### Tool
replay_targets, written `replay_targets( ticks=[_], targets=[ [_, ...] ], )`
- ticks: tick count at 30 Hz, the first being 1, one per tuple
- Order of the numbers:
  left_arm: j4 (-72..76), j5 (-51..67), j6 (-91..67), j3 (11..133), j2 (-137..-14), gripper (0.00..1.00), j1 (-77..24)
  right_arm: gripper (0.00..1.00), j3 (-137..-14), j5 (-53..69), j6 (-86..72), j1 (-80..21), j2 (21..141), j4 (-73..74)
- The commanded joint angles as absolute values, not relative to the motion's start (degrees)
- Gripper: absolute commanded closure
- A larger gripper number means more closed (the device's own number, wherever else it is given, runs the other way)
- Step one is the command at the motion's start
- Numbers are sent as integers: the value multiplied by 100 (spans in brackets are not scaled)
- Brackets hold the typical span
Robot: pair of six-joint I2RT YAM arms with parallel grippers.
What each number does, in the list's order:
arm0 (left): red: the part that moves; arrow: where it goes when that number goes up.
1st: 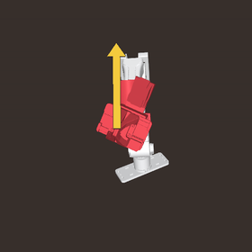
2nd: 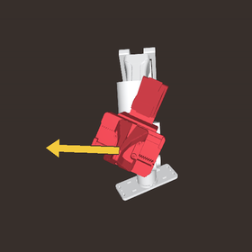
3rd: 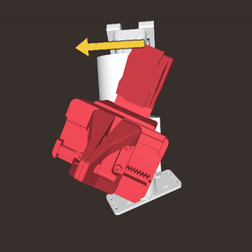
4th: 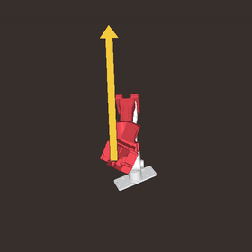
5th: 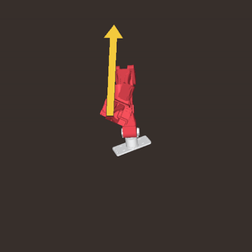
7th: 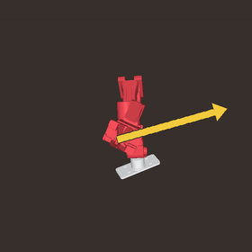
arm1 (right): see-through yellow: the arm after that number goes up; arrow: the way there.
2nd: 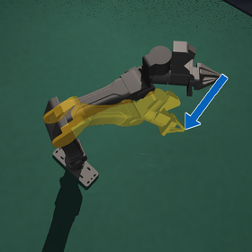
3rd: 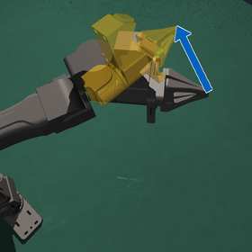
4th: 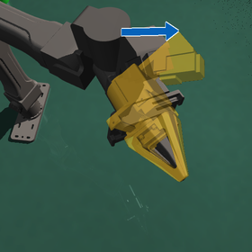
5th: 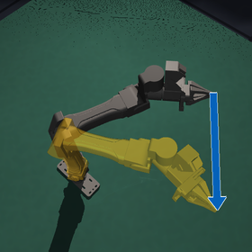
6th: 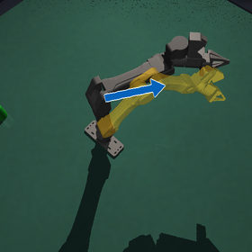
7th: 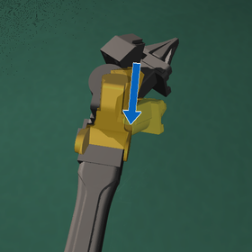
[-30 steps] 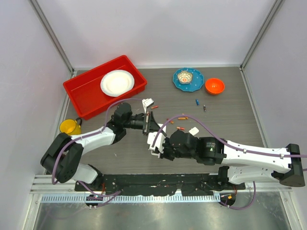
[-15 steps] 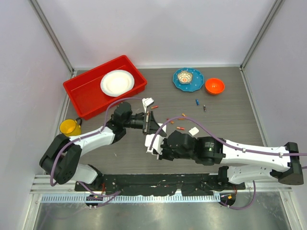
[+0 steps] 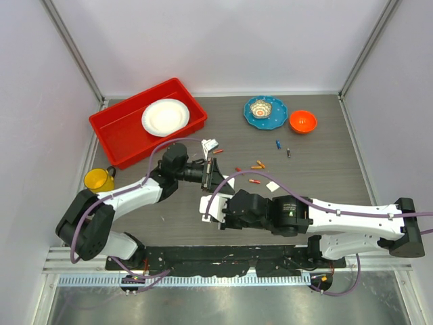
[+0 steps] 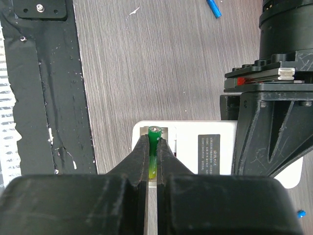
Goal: Load the batteries into the remote control
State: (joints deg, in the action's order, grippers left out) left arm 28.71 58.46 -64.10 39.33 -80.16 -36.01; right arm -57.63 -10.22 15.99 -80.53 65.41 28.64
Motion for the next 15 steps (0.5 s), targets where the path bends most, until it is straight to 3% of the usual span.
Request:
replay_targets(
  ticks=[1, 15],
  targets=[
    [3015, 6021, -6574, 4333, -7734, 100, -3560, 99, -5748, -940, 1591, -8147, 6636, 3718],
    [2812, 6003, -6460, 4395, -7655, 100, -3463, 99, -5687, -967, 1573, -8297, 6715, 3867]
  ],
)
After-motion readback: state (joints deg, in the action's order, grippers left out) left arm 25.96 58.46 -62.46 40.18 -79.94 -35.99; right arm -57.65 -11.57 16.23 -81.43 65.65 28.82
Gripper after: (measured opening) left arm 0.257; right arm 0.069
